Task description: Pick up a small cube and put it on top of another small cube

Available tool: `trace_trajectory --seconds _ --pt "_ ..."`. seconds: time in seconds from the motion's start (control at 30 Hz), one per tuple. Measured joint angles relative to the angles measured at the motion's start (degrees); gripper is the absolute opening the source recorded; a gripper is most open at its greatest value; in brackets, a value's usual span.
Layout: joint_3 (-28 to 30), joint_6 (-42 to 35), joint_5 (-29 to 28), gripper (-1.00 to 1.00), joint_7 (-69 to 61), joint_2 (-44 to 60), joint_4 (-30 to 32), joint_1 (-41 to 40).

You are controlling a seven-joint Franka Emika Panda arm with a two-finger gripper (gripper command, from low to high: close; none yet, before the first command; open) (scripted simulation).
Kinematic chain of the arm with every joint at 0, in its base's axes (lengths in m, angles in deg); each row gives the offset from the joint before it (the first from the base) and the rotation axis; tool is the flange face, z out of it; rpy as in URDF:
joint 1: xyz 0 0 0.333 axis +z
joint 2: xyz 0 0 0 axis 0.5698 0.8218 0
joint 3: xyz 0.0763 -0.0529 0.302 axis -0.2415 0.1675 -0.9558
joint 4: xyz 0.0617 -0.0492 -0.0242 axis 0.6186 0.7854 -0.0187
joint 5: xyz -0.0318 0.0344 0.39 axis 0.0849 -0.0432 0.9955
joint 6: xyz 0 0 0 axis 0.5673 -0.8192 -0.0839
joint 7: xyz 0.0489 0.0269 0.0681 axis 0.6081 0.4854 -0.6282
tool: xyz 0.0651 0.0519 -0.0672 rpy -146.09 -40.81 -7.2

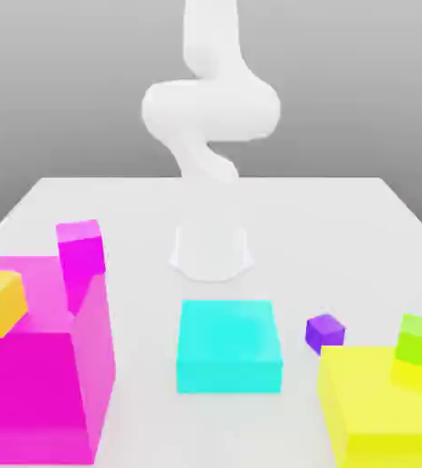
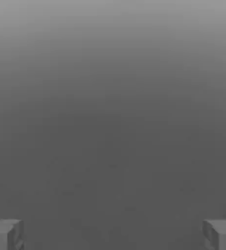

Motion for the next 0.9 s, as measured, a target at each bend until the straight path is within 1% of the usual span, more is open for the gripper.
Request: trace_trajectory --seconds 0.67,0.9 --pt "2.4 22.2 -1.9 0.00 -48.7 27.2 24.0 25.0" --pt "1.7 29.9 -0.6 0.00 -67.0 36.7 32.3 32.4"
